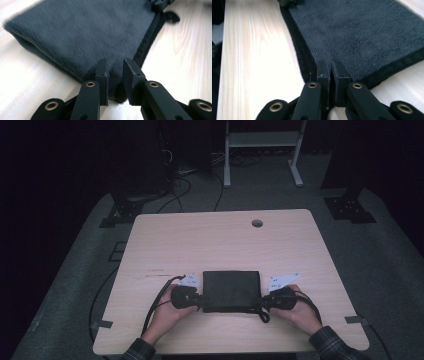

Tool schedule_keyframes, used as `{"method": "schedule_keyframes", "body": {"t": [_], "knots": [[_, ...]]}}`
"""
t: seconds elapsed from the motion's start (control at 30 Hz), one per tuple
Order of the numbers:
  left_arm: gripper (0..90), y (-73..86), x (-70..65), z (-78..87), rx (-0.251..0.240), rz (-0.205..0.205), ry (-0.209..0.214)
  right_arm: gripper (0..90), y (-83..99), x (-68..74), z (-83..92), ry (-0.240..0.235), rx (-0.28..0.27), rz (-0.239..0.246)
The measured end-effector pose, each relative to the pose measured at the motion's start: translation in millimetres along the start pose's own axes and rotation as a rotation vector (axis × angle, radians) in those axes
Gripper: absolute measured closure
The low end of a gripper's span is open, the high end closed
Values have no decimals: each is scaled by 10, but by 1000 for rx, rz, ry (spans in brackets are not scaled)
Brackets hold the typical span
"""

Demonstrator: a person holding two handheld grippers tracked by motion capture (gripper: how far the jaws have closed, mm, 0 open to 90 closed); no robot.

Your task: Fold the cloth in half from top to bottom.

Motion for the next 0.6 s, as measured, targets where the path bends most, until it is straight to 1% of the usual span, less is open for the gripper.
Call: {"method": "schedule_keyframes", "body": {"t": [0.07,0.1,0.13,0.17,0.2,0.23,0.27,0.3,0.33,0.37,0.4,0.47,0.5,0.53,0.57,0.6], "knots": [[742,30,-10,-23,-12,3,-9,851,24,39,-1,18,7,22],[737,30,-10,-23,-12,3,-9,852,24,43,-8,21,9,24],[720,18,-15,-5,-13,-5,-16,850,21,43,-10,22,10,26],[693,18,-15,-5,-13,-5,-16,850,21,43,-10,22,10,26],[693,10,-19,14,-15,-9,-19,831,16,38,-8,23,6,30],[668,2,-19,41,-20,-14,-23,799,9,33,3,27,-1,21],[614,-6,-16,81,-31,-16,-33,776,5,22,22,33,-8,15],[614,-7,-11,104,-40,-16,-39,742,1,6,51,42,-17,10],[550,8,19,176,-50,-17,-68,704,-1,-27,97,67,-35,3],[517,8,19,176,-50,-17,-68,704,-1,-27,97,67,-35,3],[517,24,38,212,-52,-11,-83,688,4,-44,126,77,-39,0],[471,69,84,298,-62,7,-120,636,23,-77,192,103,-56,-10],[448,88,99,325,-62,16,-131,610,38,-92,222,115,-59,-15],[427,115,122,366,-56,20,-145,578,51,-103,245,125,-62,-25],[391,141,142,400,-62,25,-161,524,90,-140,311,149,-67,-50],[369,170,163,437,-59,30,-176,492,111,-158,341,162,-71,-60]]}}
Point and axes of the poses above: each handheld gripper's, and its own axes: z roughly backward along the jaws, y roughly out of its underside, x roughly to its left, the point moved 4 cm from there along -z, roughly forward along the jaws, and after that the axes turned 6 degrees about -x, right-handed, at the moved point
